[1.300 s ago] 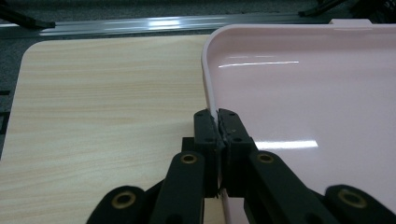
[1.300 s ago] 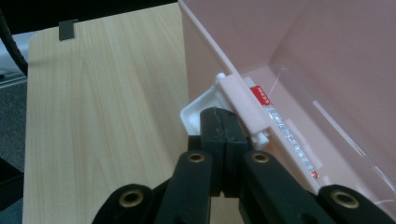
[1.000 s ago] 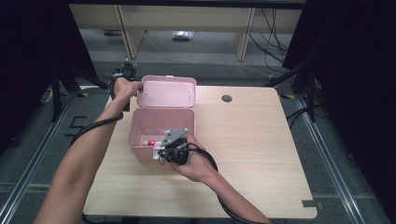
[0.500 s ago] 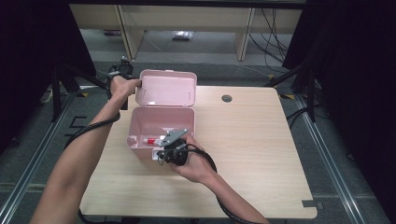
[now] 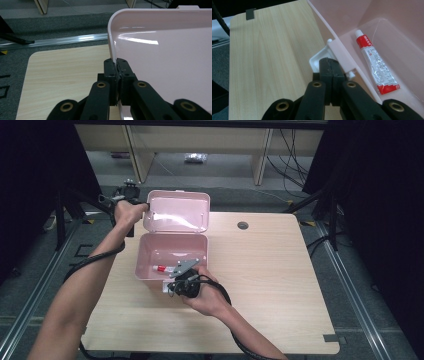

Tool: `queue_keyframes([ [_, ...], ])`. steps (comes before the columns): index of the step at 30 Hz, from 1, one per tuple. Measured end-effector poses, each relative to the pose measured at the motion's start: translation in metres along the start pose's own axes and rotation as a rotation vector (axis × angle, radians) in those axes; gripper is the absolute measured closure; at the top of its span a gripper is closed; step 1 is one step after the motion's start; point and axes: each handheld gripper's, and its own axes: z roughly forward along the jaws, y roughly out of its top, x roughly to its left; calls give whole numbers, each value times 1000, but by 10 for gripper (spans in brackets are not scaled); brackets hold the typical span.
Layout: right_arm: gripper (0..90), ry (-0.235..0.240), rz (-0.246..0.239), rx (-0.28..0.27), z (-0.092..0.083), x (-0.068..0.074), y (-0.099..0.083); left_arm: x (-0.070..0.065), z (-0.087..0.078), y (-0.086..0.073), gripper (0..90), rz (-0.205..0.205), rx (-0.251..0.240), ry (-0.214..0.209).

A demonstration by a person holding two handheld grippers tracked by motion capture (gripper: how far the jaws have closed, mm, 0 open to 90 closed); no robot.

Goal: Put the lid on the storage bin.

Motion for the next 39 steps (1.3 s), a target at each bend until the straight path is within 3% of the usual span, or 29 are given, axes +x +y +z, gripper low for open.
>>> queue_keyframes([
  [1, 900, 4, 23, 1, 0, 1, 0, 0, 0, 0, 873, 4, -3, 2],
  [3, 900, 2, -1, 6, -1, -1, 1, 0, 1, -1, 873, 2, -10, 6],
  [5, 900, 1, 18, 6, -1, 0, 0, 0, 1, -2, 873, 1, -20, 7],
  [8, 900, 0, -3, 0, -1, -3, 1, 0, 1, -4, 872, 7, -40, 2],
  [12, 900, -6, 4, -11, 0, -3, 0, 0, 2, -6, 869, 19, -71, 6],
  [14, 900, -4, 31, -5, -1, -2, 0, 0, 2, -7, 870, 23, -82, 9],
  [17, 900, -6, 41, -26, 1, -3, 0, -1, 2, -8, 870, 16, -107, 9],
  [20, 900, 0, 39, -14, -1, -5, 1, 0, 1, -9, 871, 2, -130, 7],
  [39, 900, -4, 69, -32, 0, -9, 2, 1, -10, -10, 873, -24, -184, 1],
])
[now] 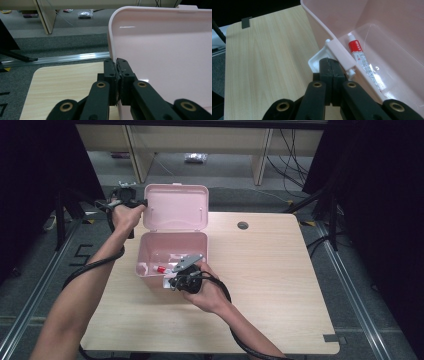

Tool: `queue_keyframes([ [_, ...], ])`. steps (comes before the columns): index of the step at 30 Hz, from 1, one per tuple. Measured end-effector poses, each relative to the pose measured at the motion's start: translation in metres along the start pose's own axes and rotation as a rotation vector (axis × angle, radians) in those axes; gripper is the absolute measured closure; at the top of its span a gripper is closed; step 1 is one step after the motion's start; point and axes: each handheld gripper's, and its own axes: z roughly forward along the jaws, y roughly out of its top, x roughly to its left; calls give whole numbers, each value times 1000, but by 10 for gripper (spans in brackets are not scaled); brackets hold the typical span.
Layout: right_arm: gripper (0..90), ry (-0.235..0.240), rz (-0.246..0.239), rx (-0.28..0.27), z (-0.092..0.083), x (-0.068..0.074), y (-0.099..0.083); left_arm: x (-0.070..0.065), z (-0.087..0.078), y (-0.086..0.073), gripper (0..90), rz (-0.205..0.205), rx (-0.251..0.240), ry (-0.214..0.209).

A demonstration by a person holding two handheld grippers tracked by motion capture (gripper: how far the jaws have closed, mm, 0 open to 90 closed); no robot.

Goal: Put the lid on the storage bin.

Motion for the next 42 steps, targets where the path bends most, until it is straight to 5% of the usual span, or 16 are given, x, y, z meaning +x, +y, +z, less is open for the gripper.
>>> queue_keyframes([
  [19, 900, -24, -1, 1, -2, -10, 5, 10, -17, -5, 883, -21, -38, -13],
  [42, 900, -25, 8, -4, -2, -11, 6, 8, -42, -17, 884, 20, -110, -34],
])
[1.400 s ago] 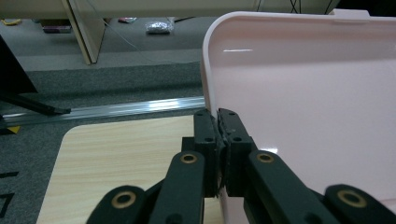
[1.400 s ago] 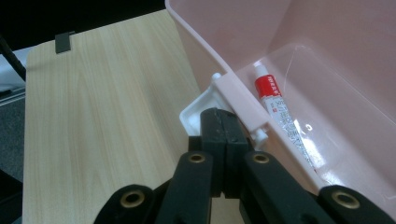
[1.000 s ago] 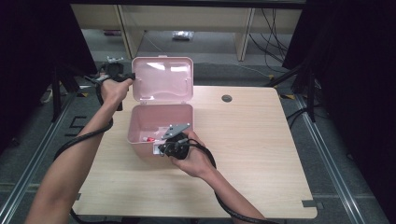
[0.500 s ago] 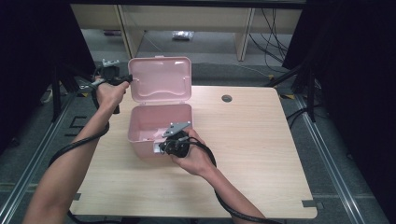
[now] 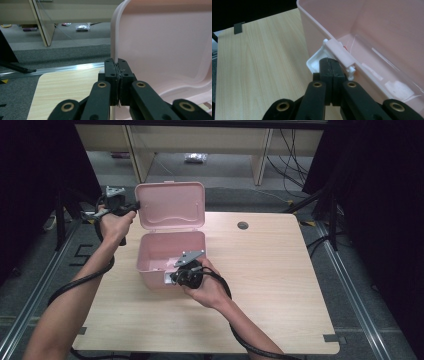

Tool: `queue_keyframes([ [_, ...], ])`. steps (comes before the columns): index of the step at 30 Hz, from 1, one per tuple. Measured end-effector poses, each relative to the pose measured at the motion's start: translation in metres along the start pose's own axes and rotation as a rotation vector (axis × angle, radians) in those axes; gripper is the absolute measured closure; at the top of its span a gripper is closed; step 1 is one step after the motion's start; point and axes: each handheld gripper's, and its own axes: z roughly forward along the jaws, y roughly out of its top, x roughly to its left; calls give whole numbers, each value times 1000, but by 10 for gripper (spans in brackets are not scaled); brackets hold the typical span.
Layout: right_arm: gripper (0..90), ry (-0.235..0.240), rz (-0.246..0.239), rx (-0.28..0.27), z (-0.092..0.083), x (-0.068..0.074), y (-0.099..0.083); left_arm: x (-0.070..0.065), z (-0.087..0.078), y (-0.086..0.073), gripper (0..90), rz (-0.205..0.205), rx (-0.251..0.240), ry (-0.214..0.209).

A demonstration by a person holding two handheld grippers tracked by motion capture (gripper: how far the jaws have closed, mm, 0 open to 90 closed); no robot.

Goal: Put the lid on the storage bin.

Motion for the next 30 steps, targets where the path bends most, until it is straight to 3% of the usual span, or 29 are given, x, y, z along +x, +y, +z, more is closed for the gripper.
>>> queue_keyframes([
  [18, 900, 5, -10, -1, 0, -1, 0, -4, -17, -13, 882, 38, -78, -16],
  [30, 900, 4, -13, 0, 0, -1, 0, -5, -25, -19, 881, 66, -102, -17],
])
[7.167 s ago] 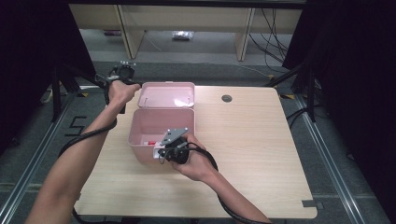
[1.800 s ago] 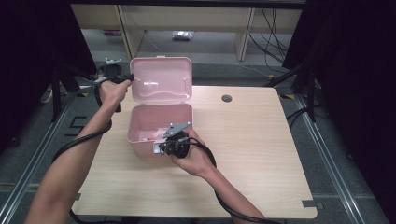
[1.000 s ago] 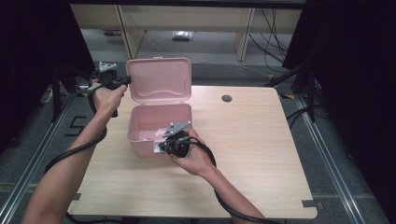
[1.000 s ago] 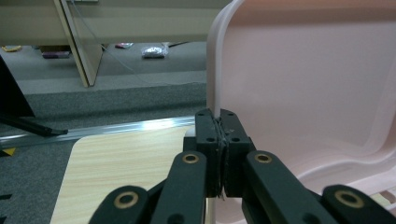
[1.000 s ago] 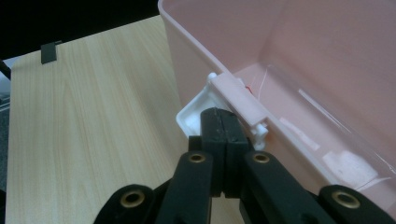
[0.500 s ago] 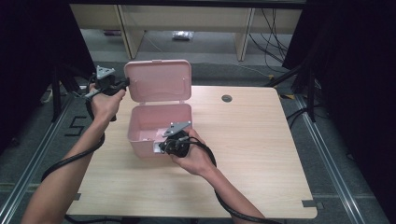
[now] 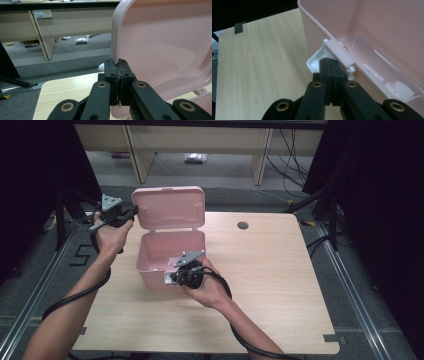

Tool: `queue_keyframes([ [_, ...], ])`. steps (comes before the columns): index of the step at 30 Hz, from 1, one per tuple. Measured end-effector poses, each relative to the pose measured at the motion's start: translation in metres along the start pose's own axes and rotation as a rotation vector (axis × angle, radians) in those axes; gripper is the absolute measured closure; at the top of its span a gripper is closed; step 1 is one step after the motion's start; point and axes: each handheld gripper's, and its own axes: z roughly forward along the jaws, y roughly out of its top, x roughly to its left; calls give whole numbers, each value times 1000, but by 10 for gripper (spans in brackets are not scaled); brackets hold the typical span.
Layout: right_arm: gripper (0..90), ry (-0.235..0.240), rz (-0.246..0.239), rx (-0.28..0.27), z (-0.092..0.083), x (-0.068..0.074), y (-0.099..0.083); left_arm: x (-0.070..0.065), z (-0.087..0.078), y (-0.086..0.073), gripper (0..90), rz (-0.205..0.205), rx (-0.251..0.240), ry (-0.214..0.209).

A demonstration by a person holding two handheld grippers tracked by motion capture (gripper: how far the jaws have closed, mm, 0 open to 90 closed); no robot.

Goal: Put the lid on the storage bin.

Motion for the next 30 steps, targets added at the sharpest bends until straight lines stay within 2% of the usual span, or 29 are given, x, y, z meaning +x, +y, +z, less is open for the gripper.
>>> queue_keyframes([
  [14, 900, -3, 5, -15, 1, 1, -1, -3, -9, -7, 880, 24, -27, 0],
  [17, 900, 1, 2, -3, 0, 0, 0, -5, -12, -9, 880, 37, -34, 4],
  [20, 900, 0, 13, -21, 1, 0, -1, -7, -16, -11, 880, 50, -37, 12],
  [26, 900, 0, 16, 1, -1, 1, 0, -10, -20, -14, 880, 62, -39, 21],
  [29, 900, 9, 14, -3, -4, 1, 0, -11, -21, -15, 879, 63, -39, 23],
  [30, 900, 19, 24, -22, -4, 2, 0, -11, -22, -15, 879, 64, -40, 25],
])
